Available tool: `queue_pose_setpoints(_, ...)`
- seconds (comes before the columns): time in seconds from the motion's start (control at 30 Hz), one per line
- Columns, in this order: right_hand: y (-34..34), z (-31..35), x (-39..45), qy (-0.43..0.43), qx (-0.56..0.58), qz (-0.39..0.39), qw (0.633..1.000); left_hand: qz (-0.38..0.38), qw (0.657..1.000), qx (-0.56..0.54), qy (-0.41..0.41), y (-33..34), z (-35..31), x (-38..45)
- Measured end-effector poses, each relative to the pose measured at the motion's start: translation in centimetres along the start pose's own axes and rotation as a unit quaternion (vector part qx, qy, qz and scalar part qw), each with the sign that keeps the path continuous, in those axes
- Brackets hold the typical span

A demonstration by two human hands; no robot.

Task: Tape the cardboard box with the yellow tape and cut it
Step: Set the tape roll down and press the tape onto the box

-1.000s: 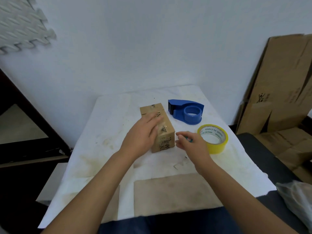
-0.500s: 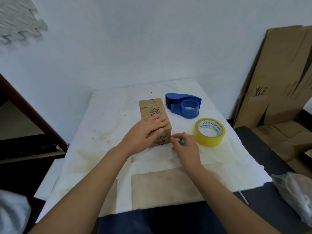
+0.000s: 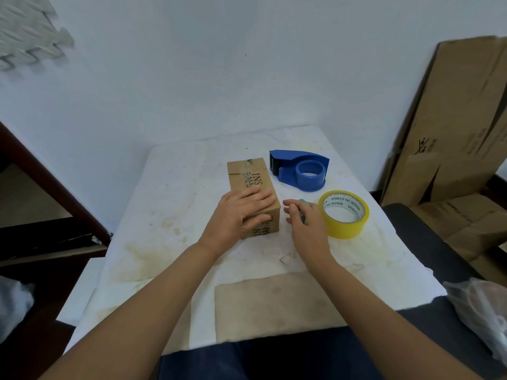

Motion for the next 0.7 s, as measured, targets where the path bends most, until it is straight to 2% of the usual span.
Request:
queue_pose_setpoints(0.17,0.3,1.5,0.1,-0.041,-0.034,0.026,0.998,0.01,0.999,0.038,0.03,0.2,0.0,-0.3)
queue_pose_setpoints(0.3,0.8,2.8,0.3,-0.101,-0.027,0.088,0.991,0.014,0.996,0.062,0.059,0.3,0.0,-0.4)
queue_pose_setpoints(0.47,1.4,2.6,1.0,-0.181,-0.151,0.171,0.957,0.051,0.993,0.067,0.081,-0.1,0.0,-0.4)
queue_pose_setpoints(0.7,2.2,2.9,2.2,-0.211,-0.252,0.21,0.921,0.076,0.993,0.05,0.077,-0.4,0.3,-0.5)
Point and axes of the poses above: each hand's wrist, its own x-axis towards the middle knuckle, its own y-axis out of the palm, z = x × y, the point moved 5 cm from there along x, towards the middle knuckle, and after that the axes turned 11 degrees about x, right-handed, at the moved point
